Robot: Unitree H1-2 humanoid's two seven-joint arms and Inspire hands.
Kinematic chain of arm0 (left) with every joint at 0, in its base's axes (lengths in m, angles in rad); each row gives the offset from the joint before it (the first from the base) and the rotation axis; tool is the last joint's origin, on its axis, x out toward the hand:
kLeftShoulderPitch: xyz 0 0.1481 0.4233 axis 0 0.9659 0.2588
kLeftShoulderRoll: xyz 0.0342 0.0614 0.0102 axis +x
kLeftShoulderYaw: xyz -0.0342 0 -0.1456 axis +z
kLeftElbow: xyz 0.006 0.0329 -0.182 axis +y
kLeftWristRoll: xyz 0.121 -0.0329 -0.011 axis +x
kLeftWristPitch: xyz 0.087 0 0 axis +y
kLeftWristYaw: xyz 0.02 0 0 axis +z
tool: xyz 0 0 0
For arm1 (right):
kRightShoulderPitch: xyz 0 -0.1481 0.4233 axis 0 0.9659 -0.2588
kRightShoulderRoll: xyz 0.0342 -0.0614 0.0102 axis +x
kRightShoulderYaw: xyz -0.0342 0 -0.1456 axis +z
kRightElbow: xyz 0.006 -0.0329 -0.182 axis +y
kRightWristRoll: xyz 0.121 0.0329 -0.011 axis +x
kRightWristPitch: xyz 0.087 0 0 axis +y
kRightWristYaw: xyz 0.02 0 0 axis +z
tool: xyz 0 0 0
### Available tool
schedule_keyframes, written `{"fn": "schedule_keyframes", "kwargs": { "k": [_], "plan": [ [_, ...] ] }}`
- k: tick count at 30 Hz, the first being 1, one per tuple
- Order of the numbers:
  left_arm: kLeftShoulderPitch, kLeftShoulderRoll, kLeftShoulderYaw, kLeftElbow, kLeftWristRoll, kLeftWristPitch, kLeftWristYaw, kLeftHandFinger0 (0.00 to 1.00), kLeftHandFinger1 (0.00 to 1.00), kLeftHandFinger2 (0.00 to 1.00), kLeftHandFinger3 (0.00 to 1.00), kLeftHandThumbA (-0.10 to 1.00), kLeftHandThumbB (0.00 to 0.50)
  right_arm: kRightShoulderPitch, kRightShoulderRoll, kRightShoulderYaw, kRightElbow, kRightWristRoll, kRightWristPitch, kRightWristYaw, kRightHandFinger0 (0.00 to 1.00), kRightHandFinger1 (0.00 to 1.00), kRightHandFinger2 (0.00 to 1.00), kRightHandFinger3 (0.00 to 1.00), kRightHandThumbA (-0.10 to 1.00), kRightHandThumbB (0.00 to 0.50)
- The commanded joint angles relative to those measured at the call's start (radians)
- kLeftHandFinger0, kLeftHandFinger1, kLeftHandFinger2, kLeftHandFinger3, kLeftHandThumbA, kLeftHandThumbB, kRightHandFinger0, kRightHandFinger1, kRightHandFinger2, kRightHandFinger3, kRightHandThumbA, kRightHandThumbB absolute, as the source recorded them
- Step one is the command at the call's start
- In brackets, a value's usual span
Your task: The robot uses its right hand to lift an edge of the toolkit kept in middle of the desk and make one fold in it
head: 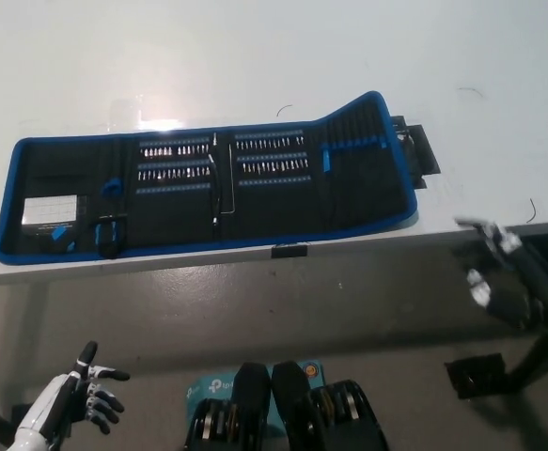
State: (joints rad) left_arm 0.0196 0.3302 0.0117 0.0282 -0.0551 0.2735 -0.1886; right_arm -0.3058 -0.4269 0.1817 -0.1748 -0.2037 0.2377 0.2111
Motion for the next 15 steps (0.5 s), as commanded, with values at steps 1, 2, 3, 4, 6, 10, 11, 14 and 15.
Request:
{"fn": "schedule_keyframes", "kwargs": {
  "k": [1, 2, 3, 4, 6, 10, 11, 14, 15],
  "plan": [
    [-0.004, 0.007, 0.010, -0.024, -0.010, -0.003, -0.012, 0.35, 0.35, 0.35, 0.55, 1.00, 0.500, -0.111, -0.047, 0.025, -0.124, 0.044, 0.095, 0.143, 0.58, 0.59, 0.65, 0.80, 0.14, 0.140],
    [-0.004, 0.007, 0.009, -0.022, -0.011, -0.009, -0.015, 0.35, 0.35, 0.35, 0.55, 1.00, 0.500, -0.126, -0.049, 0.028, -0.142, 0.050, 0.116, 0.155, 0.58, 0.58, 0.64, 0.79, 0.15, 0.141],
    [-0.003, 0.007, 0.011, -0.016, -0.012, -0.014, -0.016, 0.35, 0.35, 0.36, 0.55, 1.00, 0.500, -0.175, -0.054, 0.044, -0.172, 0.042, 0.145, 0.179, 0.53, 0.54, 0.62, 0.77, 0.15, 0.160],
    [-0.003, 0.009, 0.009, -0.017, -0.006, -0.012, -0.015, 0.36, 0.36, 0.36, 0.56, 1.00, 0.500, -0.201, -0.046, 0.048, -0.160, 0.039, 0.133, 0.179, 0.46, 0.48, 0.58, 0.74, 0.21, 0.192],
    [-0.004, 0.008, 0.009, -0.019, -0.005, -0.008, -0.015, 0.36, 0.36, 0.35, 0.56, 1.00, 0.500, -0.227, -0.031, 0.046, -0.142, 0.037, 0.112, 0.170, 0.45, 0.48, 0.56, 0.71, 0.21, 0.212],
    [-0.004, 0.001, 0.008, -0.021, -0.007, -0.010, -0.014, 0.37, 0.36, 0.35, 0.56, 1.00, 0.500, -0.276, 0.020, 0.024, -0.070, 0.035, 0.079, 0.124, 0.37, 0.41, 0.56, 0.70, 0.09, 0.218],
    [-0.002, -0.001, 0.009, -0.021, -0.007, -0.013, -0.012, 0.37, 0.36, 0.35, 0.56, 1.00, 0.500, -0.281, 0.033, 0.018, -0.059, 0.035, 0.083, 0.116, 0.31, 0.38, 0.56, 0.70, 0.08, 0.216],
    [0.008, -0.004, 0.016, -0.027, -0.009, -0.012, -0.007, 0.36, 0.36, 0.35, 0.56, 1.00, 0.500, -0.305, 0.073, 0.012, 0.008, -0.015, 0.092, 0.070, 0.63, 0.63, 0.69, 0.78, 0.21, 0.246],
    [0.007, -0.005, 0.015, -0.025, -0.007, -0.015, -0.007, 0.36, 0.35, 0.35, 0.56, 1.00, 0.500, -0.311, 0.080, 0.013, 0.039, -0.040, 0.080, 0.052, 0.85, 0.92, 0.82, 0.82, 0.26, 0.261]
  ]
}}
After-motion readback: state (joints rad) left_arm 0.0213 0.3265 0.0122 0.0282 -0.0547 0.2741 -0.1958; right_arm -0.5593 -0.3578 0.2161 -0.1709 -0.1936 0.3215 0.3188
